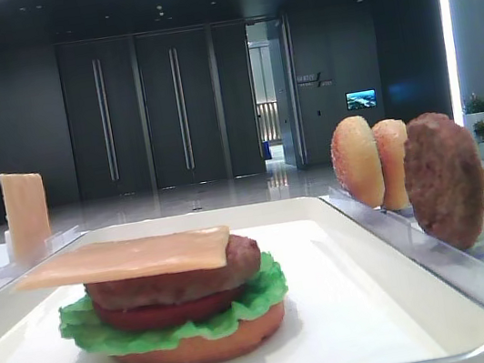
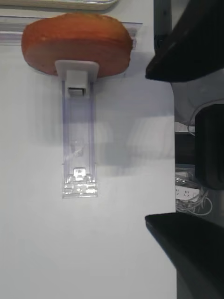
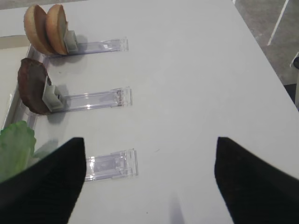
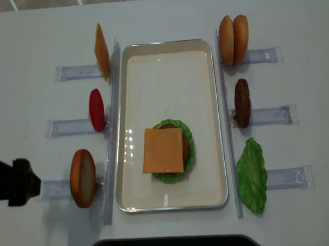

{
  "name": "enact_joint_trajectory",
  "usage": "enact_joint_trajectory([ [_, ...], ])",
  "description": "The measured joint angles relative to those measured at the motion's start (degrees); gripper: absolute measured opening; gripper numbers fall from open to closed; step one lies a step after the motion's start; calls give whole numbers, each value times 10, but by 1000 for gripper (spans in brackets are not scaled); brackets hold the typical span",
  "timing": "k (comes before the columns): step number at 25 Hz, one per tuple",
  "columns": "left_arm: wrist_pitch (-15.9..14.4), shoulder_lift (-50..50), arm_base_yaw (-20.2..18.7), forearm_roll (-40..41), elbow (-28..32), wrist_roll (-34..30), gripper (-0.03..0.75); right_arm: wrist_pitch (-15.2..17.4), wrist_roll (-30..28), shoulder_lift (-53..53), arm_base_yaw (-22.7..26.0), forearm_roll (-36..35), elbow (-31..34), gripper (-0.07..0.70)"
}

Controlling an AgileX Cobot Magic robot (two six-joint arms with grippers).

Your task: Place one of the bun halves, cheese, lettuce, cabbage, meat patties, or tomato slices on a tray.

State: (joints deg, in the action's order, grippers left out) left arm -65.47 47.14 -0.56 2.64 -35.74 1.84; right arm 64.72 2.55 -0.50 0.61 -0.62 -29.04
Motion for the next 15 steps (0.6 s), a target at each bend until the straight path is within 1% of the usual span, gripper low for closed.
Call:
enact_joint_trajectory([
  [6,0,-133,0,-2,63,0,664,0,0,0,0,0,0,539],
  [12,4,-256,0,-1,72,0,626,0,0,0,0,0,0,539],
  [15,18,-311,0,3,84,0,603,0,0,0,0,0,0,539],
])
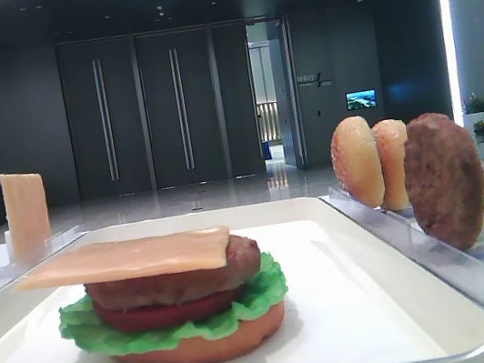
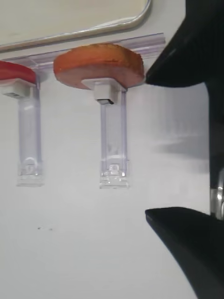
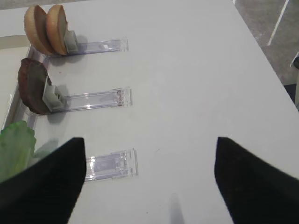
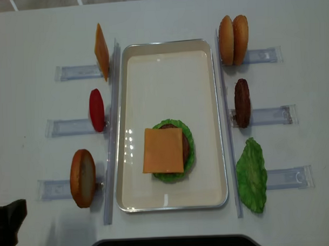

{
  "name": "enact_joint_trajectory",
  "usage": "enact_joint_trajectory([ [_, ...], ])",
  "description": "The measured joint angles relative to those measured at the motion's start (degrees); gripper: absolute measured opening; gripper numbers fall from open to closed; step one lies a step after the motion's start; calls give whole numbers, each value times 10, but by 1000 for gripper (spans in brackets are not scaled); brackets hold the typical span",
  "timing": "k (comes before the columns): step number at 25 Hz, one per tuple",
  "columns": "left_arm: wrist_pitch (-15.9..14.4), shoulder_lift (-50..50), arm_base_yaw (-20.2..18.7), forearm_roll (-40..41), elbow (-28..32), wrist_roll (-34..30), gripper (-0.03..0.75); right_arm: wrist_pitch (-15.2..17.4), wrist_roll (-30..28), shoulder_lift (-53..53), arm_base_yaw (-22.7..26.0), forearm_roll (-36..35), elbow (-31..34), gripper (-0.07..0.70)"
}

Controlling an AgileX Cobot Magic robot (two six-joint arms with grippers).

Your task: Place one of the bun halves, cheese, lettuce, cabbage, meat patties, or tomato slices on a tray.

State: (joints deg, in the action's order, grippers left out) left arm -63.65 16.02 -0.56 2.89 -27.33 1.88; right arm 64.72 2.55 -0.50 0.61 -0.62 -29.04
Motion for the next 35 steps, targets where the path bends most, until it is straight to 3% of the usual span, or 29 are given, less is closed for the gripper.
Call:
enact_joint_trajectory([
  [12,1,-165,0,2,2,0,568,0,0,0,0,0,0,539],
  [35,1,-169,0,6,2,1,557,0,0,0,0,0,0,539],
])
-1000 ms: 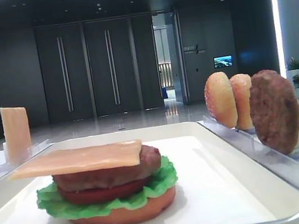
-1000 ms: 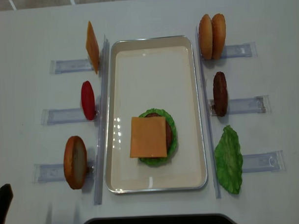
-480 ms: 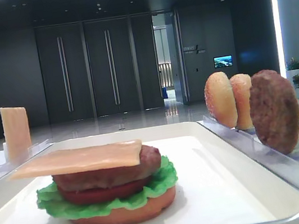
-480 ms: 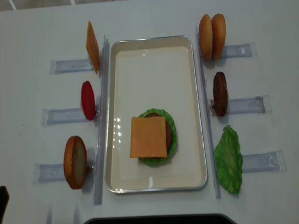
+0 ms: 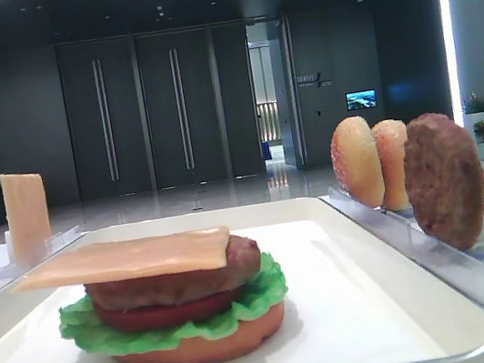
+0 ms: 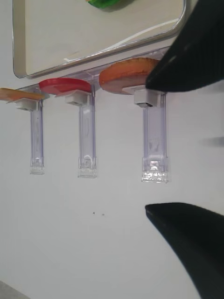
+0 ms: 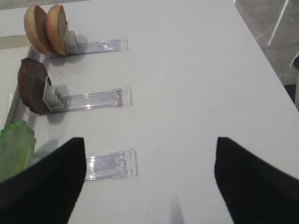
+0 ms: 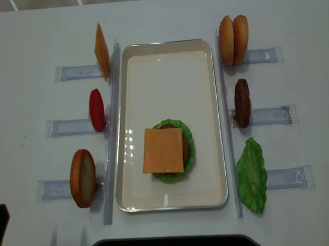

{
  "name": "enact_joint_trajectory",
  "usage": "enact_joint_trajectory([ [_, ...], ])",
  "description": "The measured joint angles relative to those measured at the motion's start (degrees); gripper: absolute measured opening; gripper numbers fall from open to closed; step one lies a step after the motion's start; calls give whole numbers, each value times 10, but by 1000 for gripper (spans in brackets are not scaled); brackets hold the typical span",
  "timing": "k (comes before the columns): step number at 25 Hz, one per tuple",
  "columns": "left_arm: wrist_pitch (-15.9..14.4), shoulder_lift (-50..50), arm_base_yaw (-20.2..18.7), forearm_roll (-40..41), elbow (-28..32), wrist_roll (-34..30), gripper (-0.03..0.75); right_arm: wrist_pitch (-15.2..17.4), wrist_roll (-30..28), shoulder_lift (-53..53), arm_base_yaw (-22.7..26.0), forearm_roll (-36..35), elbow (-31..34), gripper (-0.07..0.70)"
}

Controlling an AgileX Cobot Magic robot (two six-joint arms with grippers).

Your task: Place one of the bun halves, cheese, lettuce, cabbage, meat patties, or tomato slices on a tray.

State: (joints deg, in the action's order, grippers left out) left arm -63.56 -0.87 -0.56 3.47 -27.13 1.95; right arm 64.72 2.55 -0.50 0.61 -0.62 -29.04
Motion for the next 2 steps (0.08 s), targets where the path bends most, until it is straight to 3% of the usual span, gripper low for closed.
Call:
enact_joint_trajectory([
  [2,0,0,0,0,0,0,556,0,0,0,0,0,0,539],
])
